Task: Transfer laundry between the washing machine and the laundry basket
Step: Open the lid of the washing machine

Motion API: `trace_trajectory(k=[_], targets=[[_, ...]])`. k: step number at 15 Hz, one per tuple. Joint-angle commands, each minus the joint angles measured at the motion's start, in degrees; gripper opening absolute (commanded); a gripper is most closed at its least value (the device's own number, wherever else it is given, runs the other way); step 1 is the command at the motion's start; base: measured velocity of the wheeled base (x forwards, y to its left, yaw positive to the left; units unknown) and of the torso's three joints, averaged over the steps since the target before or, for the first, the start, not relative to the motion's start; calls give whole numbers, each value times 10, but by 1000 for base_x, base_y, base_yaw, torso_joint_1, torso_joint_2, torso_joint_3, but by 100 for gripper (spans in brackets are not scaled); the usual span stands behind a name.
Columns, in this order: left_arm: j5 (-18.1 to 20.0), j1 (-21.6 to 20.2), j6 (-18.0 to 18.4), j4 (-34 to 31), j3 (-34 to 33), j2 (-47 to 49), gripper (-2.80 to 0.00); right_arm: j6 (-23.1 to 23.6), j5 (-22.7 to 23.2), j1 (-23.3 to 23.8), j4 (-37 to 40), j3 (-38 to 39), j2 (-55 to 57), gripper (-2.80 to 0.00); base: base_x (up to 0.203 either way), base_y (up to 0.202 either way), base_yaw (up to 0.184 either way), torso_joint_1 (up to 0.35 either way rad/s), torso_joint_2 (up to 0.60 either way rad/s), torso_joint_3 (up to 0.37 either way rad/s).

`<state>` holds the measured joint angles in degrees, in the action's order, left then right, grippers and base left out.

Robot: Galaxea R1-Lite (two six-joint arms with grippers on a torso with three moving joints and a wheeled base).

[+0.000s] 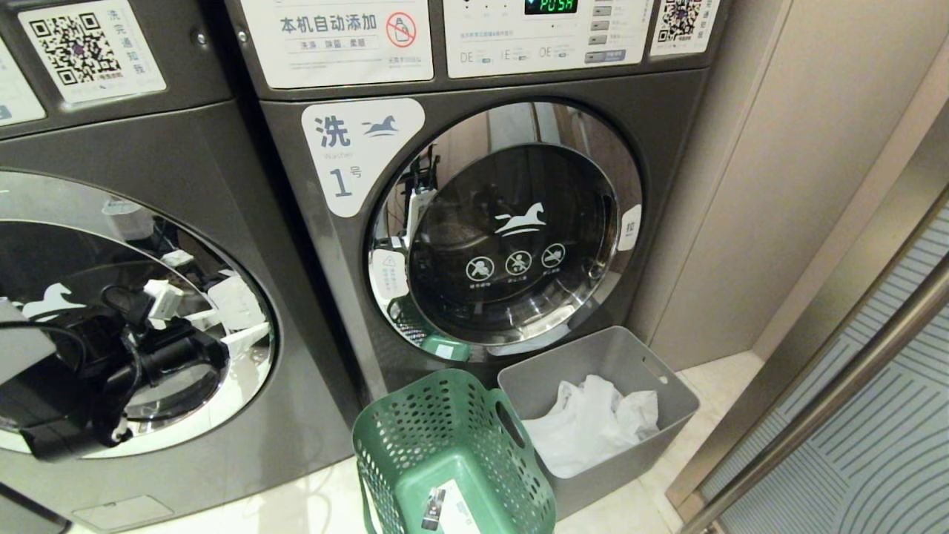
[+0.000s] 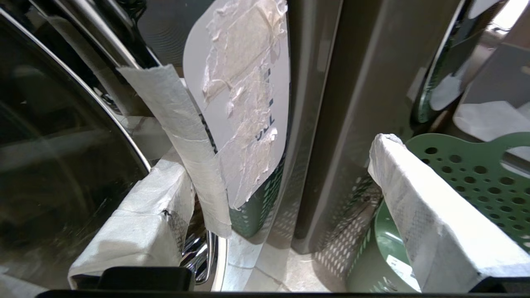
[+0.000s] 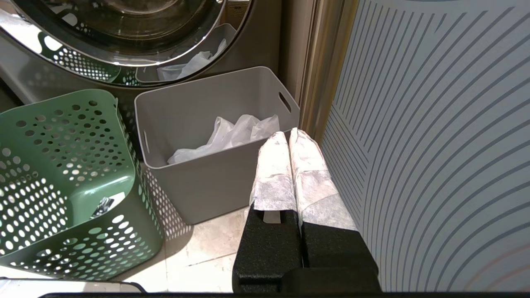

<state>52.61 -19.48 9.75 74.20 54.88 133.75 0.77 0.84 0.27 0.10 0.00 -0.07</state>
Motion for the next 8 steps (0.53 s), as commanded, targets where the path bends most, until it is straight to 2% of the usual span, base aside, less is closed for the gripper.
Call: trace_trajectory(k=[1, 7, 8], targets=[[28, 2, -4, 2, 18, 23, 0, 0, 0, 0, 0, 0, 1, -280, 0, 0, 0, 0, 0, 0], [84, 5, -10, 2, 21, 29, 0, 0, 0, 0, 0, 0, 1, -280, 0, 0, 0, 0, 0, 0], [105, 7, -9, 3, 21, 29, 0, 0, 0, 0, 0, 0, 1, -280, 0, 0, 0, 0, 0, 0]])
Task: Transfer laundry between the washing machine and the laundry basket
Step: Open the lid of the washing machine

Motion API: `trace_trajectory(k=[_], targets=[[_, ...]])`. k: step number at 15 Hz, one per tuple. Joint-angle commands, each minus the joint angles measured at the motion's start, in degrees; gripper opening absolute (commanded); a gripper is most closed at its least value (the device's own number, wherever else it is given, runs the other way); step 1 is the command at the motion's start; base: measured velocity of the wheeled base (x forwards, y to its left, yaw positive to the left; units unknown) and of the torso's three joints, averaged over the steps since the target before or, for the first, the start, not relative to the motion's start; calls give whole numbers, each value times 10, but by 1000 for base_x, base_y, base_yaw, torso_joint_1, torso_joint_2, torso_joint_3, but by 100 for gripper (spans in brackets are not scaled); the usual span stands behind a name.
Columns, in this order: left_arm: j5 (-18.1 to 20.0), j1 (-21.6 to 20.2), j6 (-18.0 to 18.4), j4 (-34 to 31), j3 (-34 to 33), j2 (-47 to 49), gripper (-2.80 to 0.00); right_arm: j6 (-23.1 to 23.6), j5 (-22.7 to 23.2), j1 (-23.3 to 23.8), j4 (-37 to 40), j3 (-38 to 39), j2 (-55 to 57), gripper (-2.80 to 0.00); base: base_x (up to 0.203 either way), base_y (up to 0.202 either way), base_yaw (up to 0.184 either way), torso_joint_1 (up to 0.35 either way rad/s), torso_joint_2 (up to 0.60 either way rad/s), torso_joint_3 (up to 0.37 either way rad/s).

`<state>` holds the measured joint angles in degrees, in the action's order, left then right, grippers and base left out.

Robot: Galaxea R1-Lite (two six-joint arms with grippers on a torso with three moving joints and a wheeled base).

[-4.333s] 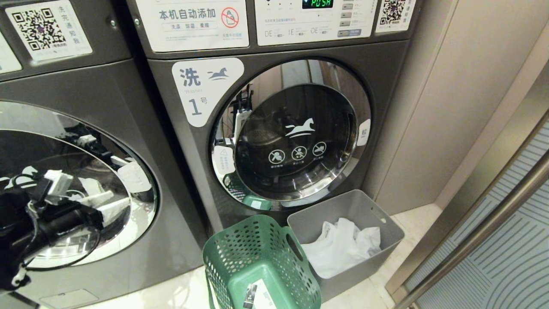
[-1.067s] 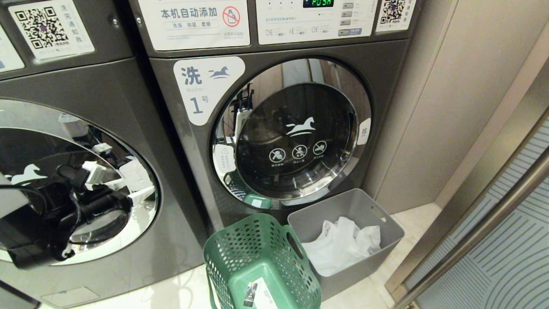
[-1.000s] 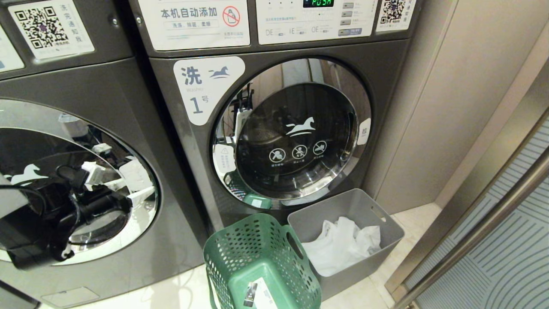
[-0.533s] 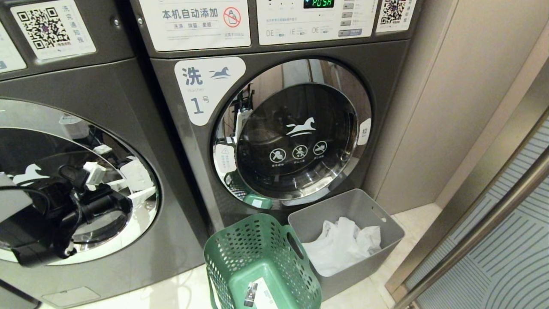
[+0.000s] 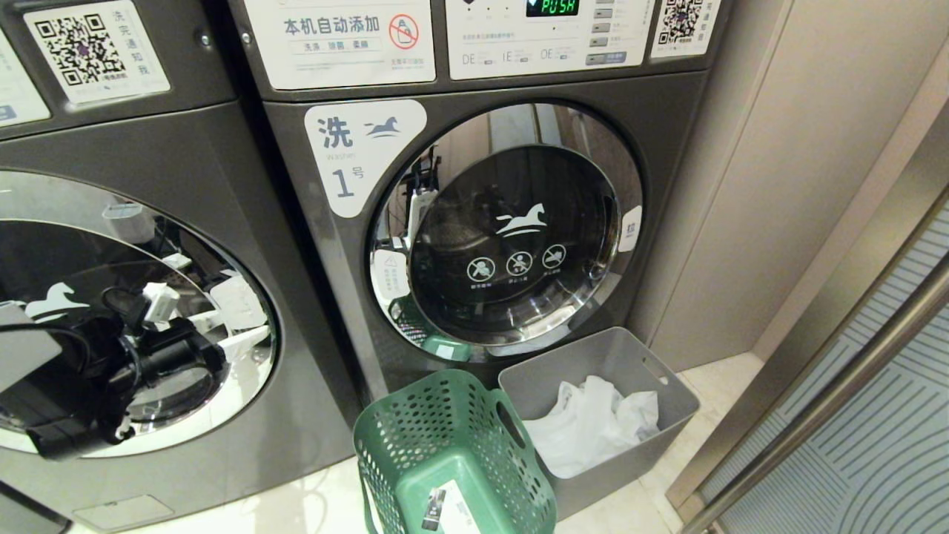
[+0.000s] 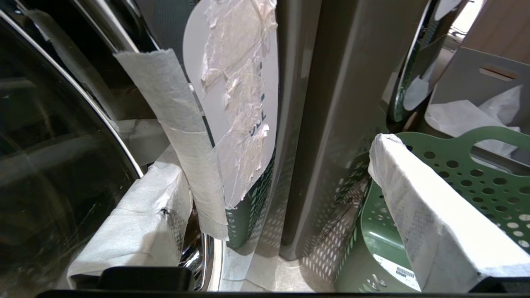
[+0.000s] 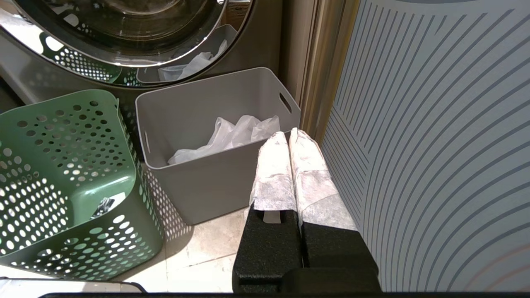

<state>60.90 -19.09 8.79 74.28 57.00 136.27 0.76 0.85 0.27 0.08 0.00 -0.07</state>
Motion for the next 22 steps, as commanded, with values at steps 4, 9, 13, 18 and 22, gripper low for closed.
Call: trace_trajectory(k=[4, 9, 13, 18, 22], targets=[[71, 6, 3, 4, -1, 6, 0, 0, 0, 0, 0, 0, 1, -280, 0, 0, 0, 0, 0, 0], [101, 6, 5, 7, -4, 0, 0, 0, 0, 0, 0, 0, 1, -280, 0, 0, 0, 0, 0, 0], [101, 4, 16, 30, -46, -12, 0, 0, 0, 0, 0, 0, 1, -280, 0, 0, 0, 0, 0, 0], [103, 0, 17, 43, -68, -26, 0, 0, 0, 0, 0, 0, 1, -280, 0, 0, 0, 0, 0, 0], [102, -31, 19, 44, -76, -29, 0, 0, 0, 0, 0, 0, 1, -280, 0, 0, 0, 0, 0, 0]])
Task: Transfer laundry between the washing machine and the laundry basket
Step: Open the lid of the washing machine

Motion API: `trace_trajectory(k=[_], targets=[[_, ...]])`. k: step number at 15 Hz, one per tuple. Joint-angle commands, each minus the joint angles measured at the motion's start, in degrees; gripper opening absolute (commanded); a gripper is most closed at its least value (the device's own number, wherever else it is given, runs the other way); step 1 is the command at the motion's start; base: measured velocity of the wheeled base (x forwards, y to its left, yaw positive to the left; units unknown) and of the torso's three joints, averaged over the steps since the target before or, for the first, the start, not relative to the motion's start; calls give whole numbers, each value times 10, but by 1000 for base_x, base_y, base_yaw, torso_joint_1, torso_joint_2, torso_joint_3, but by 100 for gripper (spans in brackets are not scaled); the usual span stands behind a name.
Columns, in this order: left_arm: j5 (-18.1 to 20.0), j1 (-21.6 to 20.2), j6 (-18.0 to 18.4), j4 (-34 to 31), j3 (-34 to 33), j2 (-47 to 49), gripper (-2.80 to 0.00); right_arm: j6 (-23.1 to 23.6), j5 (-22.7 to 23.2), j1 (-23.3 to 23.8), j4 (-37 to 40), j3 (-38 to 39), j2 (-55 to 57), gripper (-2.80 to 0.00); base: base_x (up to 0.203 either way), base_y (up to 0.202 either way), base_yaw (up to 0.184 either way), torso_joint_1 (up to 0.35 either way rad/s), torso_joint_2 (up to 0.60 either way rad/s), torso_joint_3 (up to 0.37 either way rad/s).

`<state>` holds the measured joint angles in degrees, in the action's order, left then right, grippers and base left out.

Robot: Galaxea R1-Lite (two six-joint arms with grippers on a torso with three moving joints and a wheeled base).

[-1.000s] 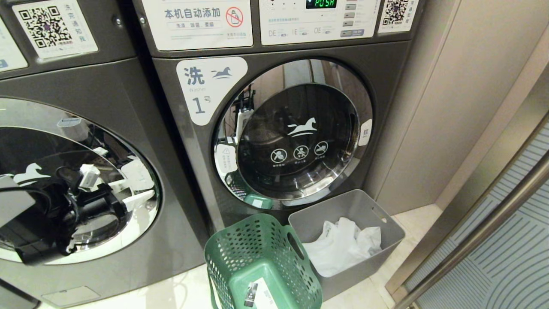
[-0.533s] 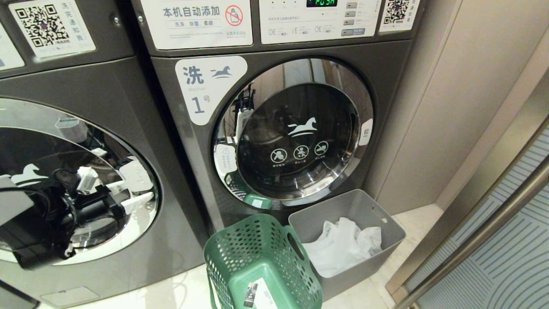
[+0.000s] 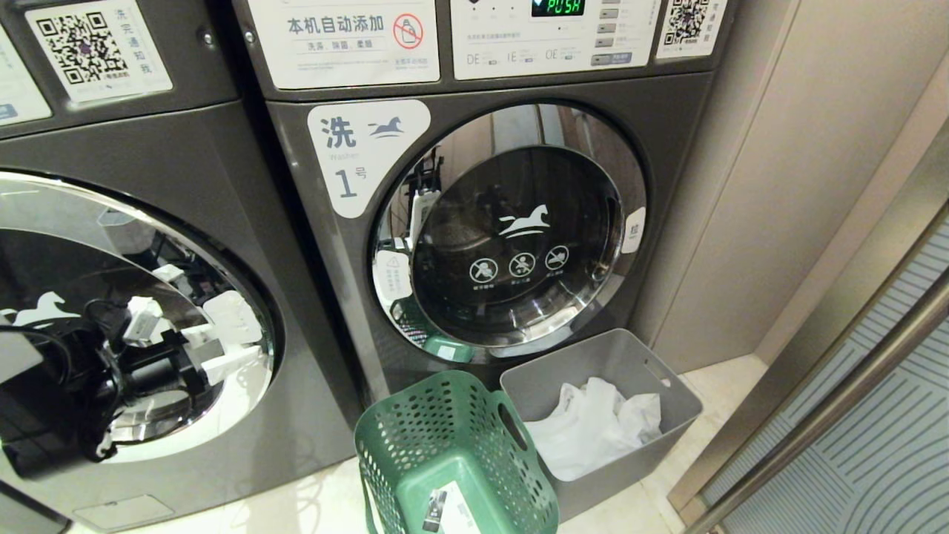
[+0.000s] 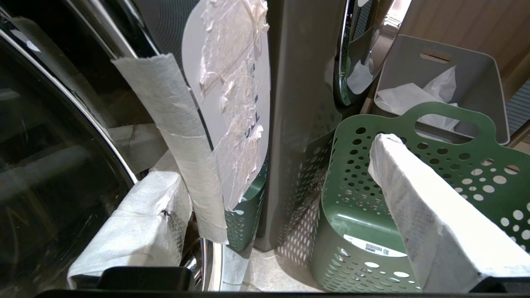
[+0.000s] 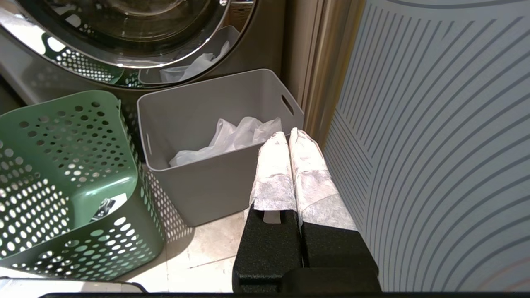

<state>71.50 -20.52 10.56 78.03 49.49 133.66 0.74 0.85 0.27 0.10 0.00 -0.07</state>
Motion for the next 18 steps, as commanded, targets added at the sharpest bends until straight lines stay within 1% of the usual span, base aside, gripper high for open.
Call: trace_trajectory(k=[1, 6, 9, 11, 13, 15, 17, 18], targets=[[-4, -32, 1, 6, -1, -4, 0, 0, 0, 0, 0, 0, 1, -280, 0, 0, 0, 0, 0, 0], [-5, -104, 4, 5, -14, -19, 0, 0, 0, 0, 0, 0, 1, -280, 0, 0, 0, 0, 0, 0], [-5, -144, 19, 5, -36, -31, 0, 0, 0, 0, 0, 0, 1, -280, 0, 0, 0, 0, 0, 0], [-4, -159, 22, 6, -57, -56, 0, 0, 0, 0, 0, 0, 1, -280, 0, 0, 0, 0, 0, 0], [-4, -174, 24, 6, -101, -121, 0, 0, 0, 0, 0, 0, 1, -280, 0, 0, 0, 0, 0, 0], [-7, -197, 22, 3, -151, -222, 0, 0, 0, 0, 0, 0, 1, -280, 0, 0, 0, 0, 0, 0], [-16, -249, 2, -15, -197, -372, 0, 0, 0, 0, 0, 0, 1, -280, 0, 0, 0, 0, 0, 0], [-23, -291, -23, -32, -213, -462, 0, 0, 0, 0, 0, 0, 1, -280, 0, 0, 0, 0, 0, 0]])
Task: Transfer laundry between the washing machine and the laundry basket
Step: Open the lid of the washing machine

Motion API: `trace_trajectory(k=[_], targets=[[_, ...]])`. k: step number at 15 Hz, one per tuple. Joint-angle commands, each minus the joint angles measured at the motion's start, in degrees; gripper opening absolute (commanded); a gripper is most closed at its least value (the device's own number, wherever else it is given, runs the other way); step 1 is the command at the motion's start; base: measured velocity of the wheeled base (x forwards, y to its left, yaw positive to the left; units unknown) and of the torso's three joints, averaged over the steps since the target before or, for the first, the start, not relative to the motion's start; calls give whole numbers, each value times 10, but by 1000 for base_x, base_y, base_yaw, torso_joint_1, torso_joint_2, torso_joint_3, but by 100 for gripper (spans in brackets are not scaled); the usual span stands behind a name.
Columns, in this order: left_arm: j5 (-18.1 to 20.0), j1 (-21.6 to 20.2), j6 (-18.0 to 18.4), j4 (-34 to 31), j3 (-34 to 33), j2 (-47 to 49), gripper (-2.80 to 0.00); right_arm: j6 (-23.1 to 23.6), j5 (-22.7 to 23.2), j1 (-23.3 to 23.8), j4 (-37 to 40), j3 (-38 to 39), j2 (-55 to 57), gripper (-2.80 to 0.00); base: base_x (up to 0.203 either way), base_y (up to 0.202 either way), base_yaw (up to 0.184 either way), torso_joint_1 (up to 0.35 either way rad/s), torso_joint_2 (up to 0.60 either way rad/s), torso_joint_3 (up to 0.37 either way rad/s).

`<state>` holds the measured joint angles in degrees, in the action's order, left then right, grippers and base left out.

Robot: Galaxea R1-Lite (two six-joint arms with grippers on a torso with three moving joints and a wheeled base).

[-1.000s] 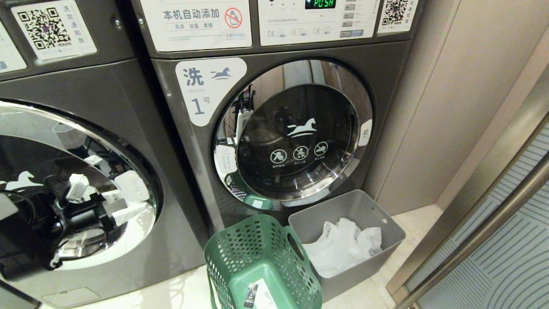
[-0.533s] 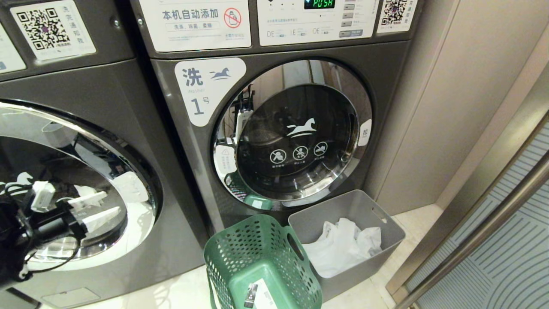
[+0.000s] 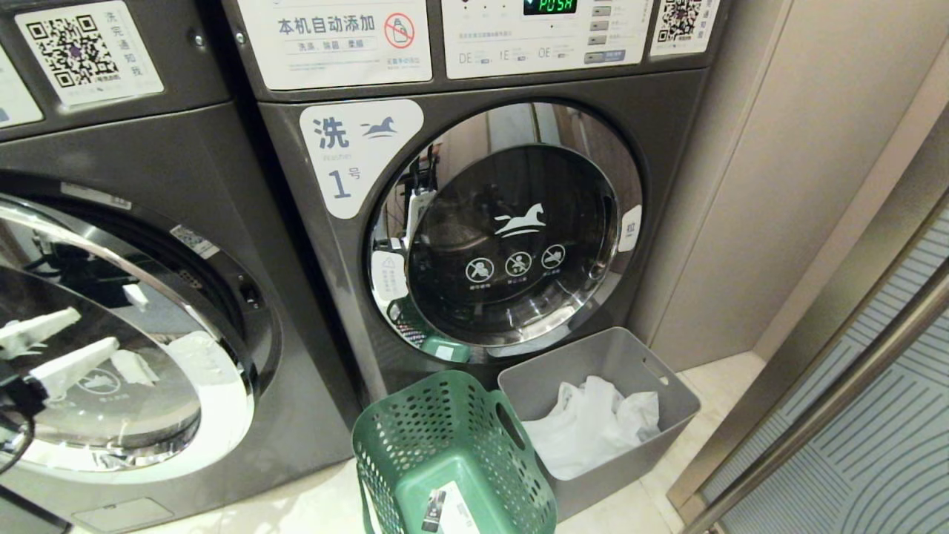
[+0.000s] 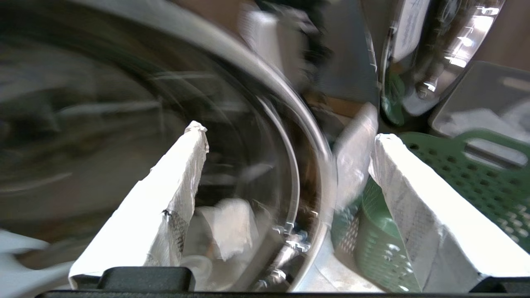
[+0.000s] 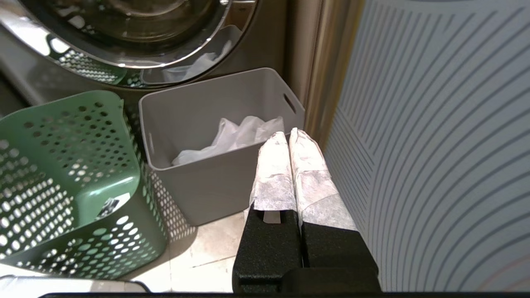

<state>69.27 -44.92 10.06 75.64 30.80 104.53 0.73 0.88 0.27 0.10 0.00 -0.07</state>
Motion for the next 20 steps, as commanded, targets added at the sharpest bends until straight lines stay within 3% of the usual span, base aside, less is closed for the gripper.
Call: trace_trajectory(k=[1, 2, 5, 6, 7, 8, 9, 10, 11, 13, 14, 15, 17, 19, 20], targets=[[-13, -93, -62, -30, -34, -268, 0, 1, 0, 0, 0, 0, 1, -280, 0, 0, 0, 0, 0, 0], [-36, -128, -117, -51, -31, -351, 0, 1, 0, 0, 0, 0, 1, -280, 0, 0, 0, 0, 0, 0], [-151, -209, -362, -143, 36, -575, 0, 1, 0, 0, 0, 0, 1, -280, 0, 0, 0, 0, 0, 0], [-188, -225, -425, -185, 77, -618, 0, 1, 0, 0, 0, 0, 1, -280, 0, 0, 0, 0, 0, 0], [-221, -234, -470, -242, 122, -646, 0, 1, 0, 0, 0, 0, 1, -280, 0, 0, 0, 0, 0, 0], [-242, -231, -491, -294, 146, -670, 0, 1, 0, 0, 0, 0, 1, -280, 0, 0, 0, 0, 0, 0], [-252, -216, -500, -327, 153, -686, -280, 1, 0, 0, 0, 0, 1, -280, 0, 0, 0, 0, 0, 0], [-256, -191, -498, -352, 163, -693, -280, 1, 0, 0, 0, 0, 1, -280, 0, 0, 0, 0, 0, 0], [-257, -170, -471, -380, 170, -692, -280, 1, 0, 0, 0, 0, 1, -280, 0, 0, 0, 0, 0, 0], [-268, -133, -381, -482, 173, -680, -280, 1, 0, 0, 0, 0, 1, -280, 0, 0, 0, 0, 0, 0], [-299, -109, -329, -549, 175, -675, -280, 1, 0, 0, 0, 0, 1, -280, 0, 0, 0, 0, 0, 0], [-369, -83, -282, -632, 180, -671, -280, 1, 0, 0, 0, 0, 1, -280, 0, 0, 0, 0, 0, 0], [-587, -37, -179, -838, 192, -656, -280, 1, 0, 0, 0, 0, 1, -280, 0, 0, 0, 0, 0, 0], [-766, -7, -79, -1033, 213, -632, -280, 1, 0, 0, 0, 0, 1, -280, 0, 0, 0, 0, 0, 0], [-841, 2, -44, -1096, 227, -604, -280, 1, 0, 0, 0, 0, 1, -280, 0, 0, 0, 0, 0, 0]])
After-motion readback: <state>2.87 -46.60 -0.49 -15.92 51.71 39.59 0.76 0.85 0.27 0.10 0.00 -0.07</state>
